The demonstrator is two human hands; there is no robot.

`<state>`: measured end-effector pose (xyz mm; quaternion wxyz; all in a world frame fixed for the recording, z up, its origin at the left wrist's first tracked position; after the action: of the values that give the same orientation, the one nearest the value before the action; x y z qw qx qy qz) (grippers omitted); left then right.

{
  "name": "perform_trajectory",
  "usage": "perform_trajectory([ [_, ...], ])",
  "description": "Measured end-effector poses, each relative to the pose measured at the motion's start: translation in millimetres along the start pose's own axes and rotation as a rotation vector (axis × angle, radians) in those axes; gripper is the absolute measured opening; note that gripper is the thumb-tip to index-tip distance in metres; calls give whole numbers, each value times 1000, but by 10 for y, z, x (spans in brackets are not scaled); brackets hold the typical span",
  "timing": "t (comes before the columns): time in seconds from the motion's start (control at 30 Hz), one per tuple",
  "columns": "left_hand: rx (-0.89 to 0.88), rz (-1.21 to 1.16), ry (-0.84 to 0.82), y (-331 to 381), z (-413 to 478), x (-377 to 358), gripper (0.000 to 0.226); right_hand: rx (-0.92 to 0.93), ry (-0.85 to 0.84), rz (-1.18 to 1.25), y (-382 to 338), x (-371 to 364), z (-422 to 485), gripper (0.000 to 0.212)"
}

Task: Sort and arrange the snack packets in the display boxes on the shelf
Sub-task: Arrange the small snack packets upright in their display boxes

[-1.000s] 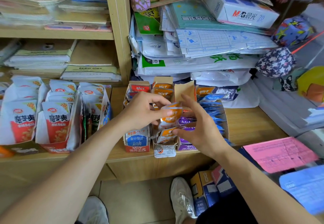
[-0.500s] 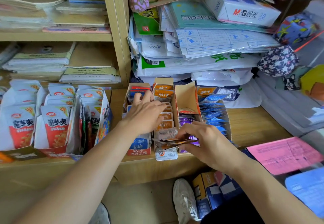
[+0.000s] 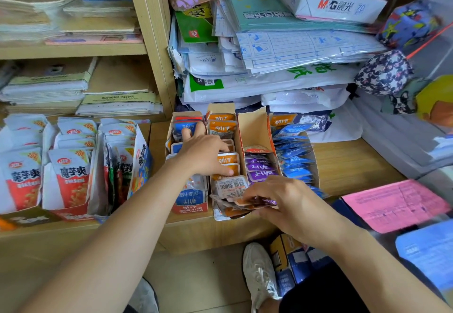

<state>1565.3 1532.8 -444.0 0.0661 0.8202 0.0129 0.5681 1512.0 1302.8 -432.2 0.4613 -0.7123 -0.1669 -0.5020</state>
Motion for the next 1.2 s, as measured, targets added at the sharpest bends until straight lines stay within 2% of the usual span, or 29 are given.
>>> perform_trajectory([
  [0.1, 16, -129, -31, -26, -56, 55, 43, -15, 16, 29, -4, 19, -12, 33],
  [0.17, 17, -141, 7, -23, -78, 58, 39, -25, 30, 44, -5, 29, -19, 31],
  [0.23, 48, -177, 137, 1, -120, 85, 33, -36, 48, 46, 2, 41, -23, 30],
  [0.37, 100, -228, 580, -21, -231, 285, 27, -35, 37, 58, -1, 36, 14, 28],
  [0.6, -90, -186, 856, -22, -251, 229, 18, -46, 40, 79, 12, 2, 32, 28],
  [0.67, -155, -240, 898, -52, -248, 236, 17, -52, 34, 83, 19, -3, 41, 28],
  [0.77, -215, -387, 830, -103, -261, 199, 18, -63, 16, 83, 26, -16, 66, 28],
  [0.87, -211, -405, 699, -103, -292, 196, 17, -72, 6, 74, 23, -15, 111, 29],
  [0.97, -226, -443, 423, -100, -321, 171, 18, -55, 34, 46, 1, -13, 205, 29],
  [1.07, -232, -441, 123, -129, -344, 74, 12, -20, 143, -10, -3, -48, 332, 32],
  [1.13, -250, -521, 88, -188, -368, 48, 34, -38, 186, -28, 18, -71, 411, 37],
  [1.2, -237, -590, 152, -252, -380, 76, 33, -67, 203, -55, 49, -87, 454, 49],
])
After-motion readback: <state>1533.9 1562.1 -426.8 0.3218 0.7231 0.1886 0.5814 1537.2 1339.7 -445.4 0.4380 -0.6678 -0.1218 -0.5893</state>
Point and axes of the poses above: each hand's wrist, its own z-axis towards the middle knuckle, its own x-axis out of the back of the hand, y = z × x, the point moved 1 cm from there along z, towards the middle knuckle, and after that the axes turned 11 degrees about -y, right-handed, at the moved point
